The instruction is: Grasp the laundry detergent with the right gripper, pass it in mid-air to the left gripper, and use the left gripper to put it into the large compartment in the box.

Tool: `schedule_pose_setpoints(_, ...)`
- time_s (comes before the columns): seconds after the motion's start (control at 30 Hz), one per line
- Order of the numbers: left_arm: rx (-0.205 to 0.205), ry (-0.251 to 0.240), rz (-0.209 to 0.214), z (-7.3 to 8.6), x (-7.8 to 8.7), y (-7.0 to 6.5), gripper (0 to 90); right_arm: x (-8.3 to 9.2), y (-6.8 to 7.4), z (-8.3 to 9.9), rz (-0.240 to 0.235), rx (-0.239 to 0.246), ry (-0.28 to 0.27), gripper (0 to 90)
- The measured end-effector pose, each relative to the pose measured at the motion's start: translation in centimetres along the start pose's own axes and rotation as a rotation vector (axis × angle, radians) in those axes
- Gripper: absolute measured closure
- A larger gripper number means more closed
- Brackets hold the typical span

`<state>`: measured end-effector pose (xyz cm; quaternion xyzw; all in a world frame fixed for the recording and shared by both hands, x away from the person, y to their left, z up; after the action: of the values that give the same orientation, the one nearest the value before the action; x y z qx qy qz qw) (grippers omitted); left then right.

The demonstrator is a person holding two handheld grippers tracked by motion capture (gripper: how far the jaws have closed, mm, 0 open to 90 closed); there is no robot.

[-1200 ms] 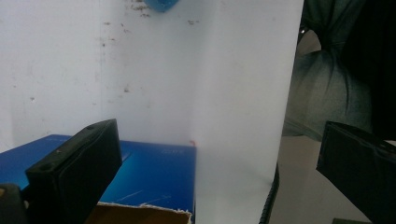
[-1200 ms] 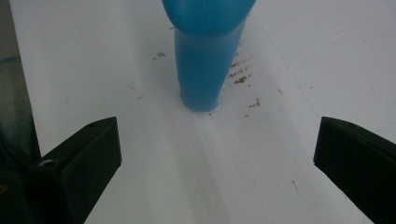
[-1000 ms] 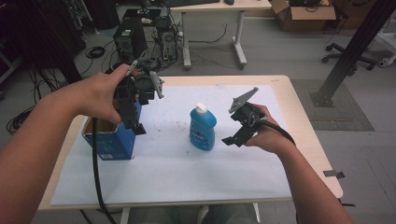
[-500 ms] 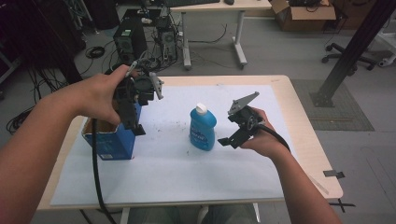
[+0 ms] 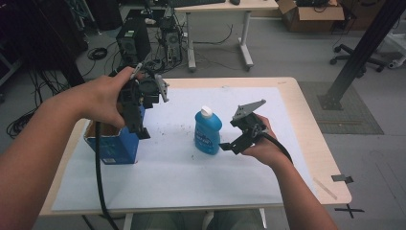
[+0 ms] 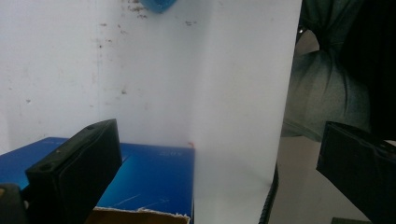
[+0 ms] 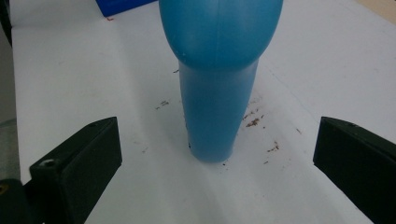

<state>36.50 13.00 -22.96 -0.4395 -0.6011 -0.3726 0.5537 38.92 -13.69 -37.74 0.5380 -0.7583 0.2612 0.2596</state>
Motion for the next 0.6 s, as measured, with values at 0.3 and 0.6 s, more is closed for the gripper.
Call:
schedule_pose_setpoints(0.3,0.001,0.005,0.001,-0.1,-0.1,0.1,0.1,-1.0,0.4,0.4,0.012,-0.017,-0.071,1.3)
schedule_pose_setpoints(0.6,-0.001,0.002,0.002,-0.2,-0.2,0.1,0.1,-1.8,0.6,0.4,0.025,-0.029,-0.119,1.3)
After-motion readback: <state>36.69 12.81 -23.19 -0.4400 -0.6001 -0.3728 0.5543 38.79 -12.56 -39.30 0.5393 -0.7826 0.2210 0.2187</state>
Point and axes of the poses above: each handheld gripper's, and its own axes: x roughly backward along the jaws, z roughly out of its underside, y roughly to its left, the point moved 4 cm from there along -x, roughly forward along the jaws, and after that the axes turned 13 degrees about x, right-handed, at the moved point
